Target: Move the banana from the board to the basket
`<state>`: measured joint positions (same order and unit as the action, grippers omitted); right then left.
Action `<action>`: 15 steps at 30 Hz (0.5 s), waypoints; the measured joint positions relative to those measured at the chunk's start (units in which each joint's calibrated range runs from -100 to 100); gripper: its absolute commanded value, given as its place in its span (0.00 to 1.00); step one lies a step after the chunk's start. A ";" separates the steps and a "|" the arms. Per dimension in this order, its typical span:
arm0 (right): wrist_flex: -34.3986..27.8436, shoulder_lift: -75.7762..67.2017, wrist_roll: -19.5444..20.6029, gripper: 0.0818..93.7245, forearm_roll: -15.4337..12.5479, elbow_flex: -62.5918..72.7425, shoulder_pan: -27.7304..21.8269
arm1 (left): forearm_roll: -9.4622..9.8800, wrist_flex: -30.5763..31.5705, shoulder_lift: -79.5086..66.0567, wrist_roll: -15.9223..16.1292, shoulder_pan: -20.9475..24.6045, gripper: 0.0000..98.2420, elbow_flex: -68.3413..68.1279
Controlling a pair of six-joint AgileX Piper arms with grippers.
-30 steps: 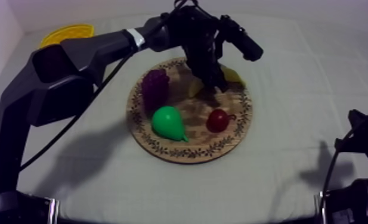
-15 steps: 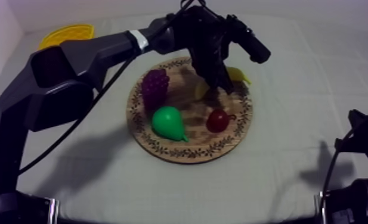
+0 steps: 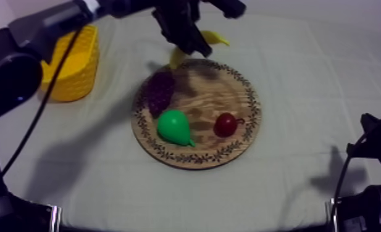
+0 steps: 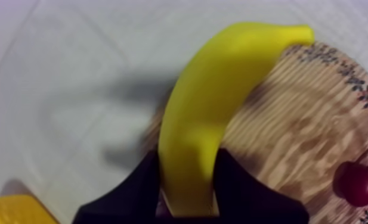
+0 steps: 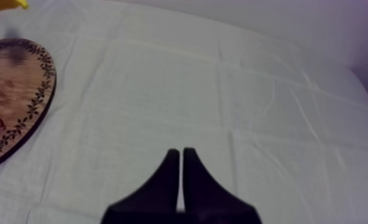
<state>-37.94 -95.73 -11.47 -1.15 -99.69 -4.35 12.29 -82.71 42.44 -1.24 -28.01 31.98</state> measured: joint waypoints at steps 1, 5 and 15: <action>0.00 0.00 0.00 0.00 0.00 0.00 0.00 | 0.10 -0.08 -1.50 -0.03 0.74 0.34 -1.35; 0.00 0.00 0.00 0.00 0.00 0.00 0.00 | 0.94 0.00 -7.21 -0.13 3.90 0.34 -6.50; 0.07 0.00 0.00 0.00 0.00 0.00 -0.04 | 2.02 2.91 -18.11 0.13 13.03 0.34 -19.12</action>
<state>-37.87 -95.73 -11.47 -1.15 -99.69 -4.38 14.31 -79.79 24.33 -1.11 -14.99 12.86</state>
